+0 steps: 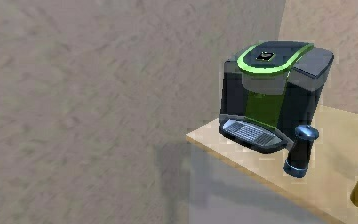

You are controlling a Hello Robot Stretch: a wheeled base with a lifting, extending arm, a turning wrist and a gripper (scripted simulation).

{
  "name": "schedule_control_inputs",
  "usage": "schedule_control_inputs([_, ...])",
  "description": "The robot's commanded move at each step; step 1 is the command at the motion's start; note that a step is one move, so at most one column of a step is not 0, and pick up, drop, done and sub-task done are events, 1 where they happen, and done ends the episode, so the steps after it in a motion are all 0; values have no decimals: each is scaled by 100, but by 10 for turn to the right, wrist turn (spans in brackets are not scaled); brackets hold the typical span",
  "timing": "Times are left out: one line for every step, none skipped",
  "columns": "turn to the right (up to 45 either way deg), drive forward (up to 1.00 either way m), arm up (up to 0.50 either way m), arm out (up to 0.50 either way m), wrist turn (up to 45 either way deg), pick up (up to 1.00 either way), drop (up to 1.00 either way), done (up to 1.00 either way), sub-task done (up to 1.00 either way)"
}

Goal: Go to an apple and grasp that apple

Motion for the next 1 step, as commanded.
schedule_control_inputs([0,0,0,0,450,0,0,0,0])
